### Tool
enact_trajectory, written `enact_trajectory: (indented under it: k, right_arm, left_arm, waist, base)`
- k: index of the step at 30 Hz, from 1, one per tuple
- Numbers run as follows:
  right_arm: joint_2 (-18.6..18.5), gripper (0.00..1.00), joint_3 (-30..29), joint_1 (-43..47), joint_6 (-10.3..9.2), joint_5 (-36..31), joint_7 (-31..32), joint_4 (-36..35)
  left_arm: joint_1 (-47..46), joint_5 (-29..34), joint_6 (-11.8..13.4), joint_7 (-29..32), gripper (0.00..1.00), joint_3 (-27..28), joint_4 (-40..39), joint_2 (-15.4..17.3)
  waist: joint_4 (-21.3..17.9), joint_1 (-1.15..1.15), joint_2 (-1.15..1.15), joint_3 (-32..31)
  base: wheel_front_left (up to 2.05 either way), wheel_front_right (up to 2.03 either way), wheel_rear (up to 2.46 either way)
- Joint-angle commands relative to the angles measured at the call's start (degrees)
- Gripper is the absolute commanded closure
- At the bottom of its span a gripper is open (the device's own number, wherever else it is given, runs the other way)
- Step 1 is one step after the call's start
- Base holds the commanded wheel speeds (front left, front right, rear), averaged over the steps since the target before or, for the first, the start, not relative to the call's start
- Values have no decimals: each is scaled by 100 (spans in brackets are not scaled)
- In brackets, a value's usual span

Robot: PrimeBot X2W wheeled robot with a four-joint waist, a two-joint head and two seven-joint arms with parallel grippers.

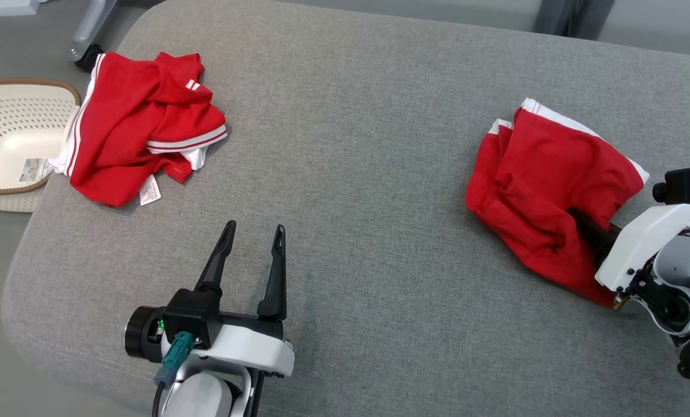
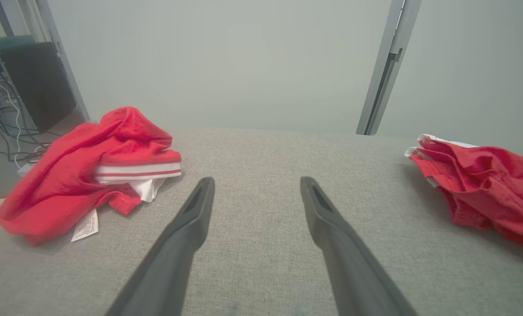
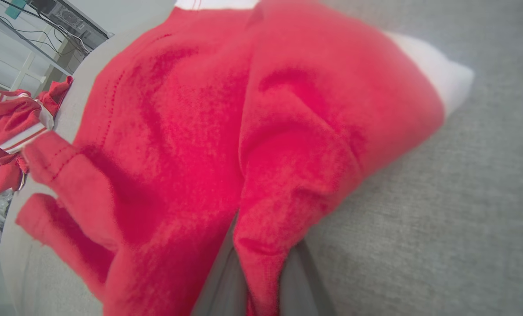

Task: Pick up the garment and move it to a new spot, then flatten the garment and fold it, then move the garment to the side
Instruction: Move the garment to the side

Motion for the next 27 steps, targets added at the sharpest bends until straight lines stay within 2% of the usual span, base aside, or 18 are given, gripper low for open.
enact_trajectory:
  k: [1,7,12,18,20,27]
  right_arm:
    - [-79,100,79,-49,4,51,-50,35]
    - [-429,100,433,-150,3,83,-252,100]
    - [-611,100,544,-283,3,209,-452,166]
    - [-653,100,725,-515,3,287,-659,235]
    - [-663,100,829,-628,3,321,-752,292]
    - [-846,100,1110,-834,3,365,-959,535]
  left_arm:
    - [-74,-30,33,-9,0,27,11,21]
    - [-104,-45,43,-9,0,37,-38,21]
    - [-145,66,2,-9,0,-1,-129,20]
    - [-382,298,-104,-9,0,-132,-184,22]
    - [-536,400,-135,-9,0,-172,-150,21]
    - [-836,578,-246,-9,0,-204,-29,23]
  waist:
    - [-26,0,0,-19]
    - [-158,0,0,-64]
    - [-420,0,0,-15]
    - [-959,0,0,164]
    - [-1285,0,0,282]
    - [-1973,0,0,570]
  base:
    - [0,0,0]
    - [0,0,0]
    - [0,0,0]
    - [0,0,0]
    - [0,0,0]
    - [0,0,0]
